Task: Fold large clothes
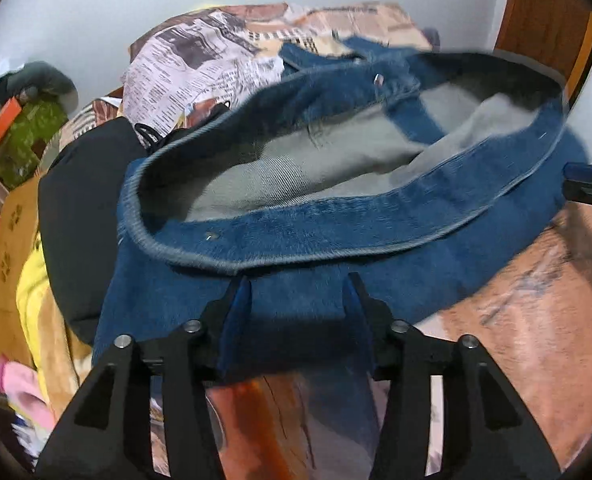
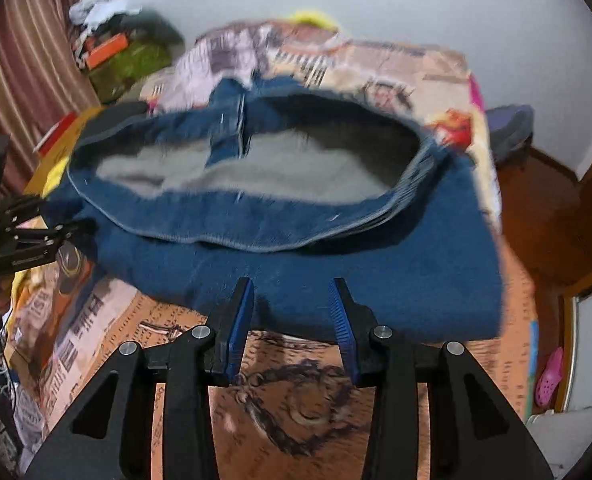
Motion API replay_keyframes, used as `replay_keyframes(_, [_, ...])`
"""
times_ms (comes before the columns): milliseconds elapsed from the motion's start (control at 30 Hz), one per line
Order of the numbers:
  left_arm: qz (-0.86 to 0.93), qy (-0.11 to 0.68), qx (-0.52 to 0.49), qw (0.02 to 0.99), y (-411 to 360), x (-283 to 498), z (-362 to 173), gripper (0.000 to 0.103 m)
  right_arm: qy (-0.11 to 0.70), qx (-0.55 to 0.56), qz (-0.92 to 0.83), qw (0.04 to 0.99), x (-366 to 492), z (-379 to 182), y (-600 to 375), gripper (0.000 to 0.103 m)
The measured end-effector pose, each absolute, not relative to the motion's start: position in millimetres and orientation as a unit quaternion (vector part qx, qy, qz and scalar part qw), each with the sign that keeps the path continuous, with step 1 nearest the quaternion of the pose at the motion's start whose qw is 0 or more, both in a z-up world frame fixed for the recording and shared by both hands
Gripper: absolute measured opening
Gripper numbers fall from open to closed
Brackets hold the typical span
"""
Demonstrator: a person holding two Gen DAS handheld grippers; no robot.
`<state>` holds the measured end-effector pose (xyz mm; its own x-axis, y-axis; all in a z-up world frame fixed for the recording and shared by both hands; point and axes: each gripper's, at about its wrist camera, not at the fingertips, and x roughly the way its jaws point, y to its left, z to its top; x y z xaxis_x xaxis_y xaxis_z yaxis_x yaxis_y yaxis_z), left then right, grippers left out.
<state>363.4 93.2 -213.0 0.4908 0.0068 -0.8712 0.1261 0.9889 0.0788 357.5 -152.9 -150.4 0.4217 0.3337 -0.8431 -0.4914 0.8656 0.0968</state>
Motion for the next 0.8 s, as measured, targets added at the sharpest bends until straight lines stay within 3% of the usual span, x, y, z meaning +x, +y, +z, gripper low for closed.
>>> replay_keyframes(167, [-0.013,0.491,0.103,0.865,92,392,-225,0.068,0.474,-0.095,0.259,0.837,377,-162,-134,0.041])
replay_keyframes(300, [0.009,0.482,0.114,0.869,102,423,-225,0.068,0.483,-0.073,0.282,0.826,413,-162,-126,0.041])
replay_keyframes(467, [0.042,0.495,0.053,0.866,139,479,-218,0.067,0.476,-0.052,0.25,0.841,460,-150,-122,0.041])
replay_keyframes(567, [0.112,0.461,0.052,0.879,160,501,-201,0.067,0.453,0.001,0.227,0.862,485,-133,-126,0.041])
replay_keyframes(800, [0.096,0.437,0.0,0.894,171,488,-180,0.067,0.427,0.025,0.197,0.882,483,-114,-127,0.041])
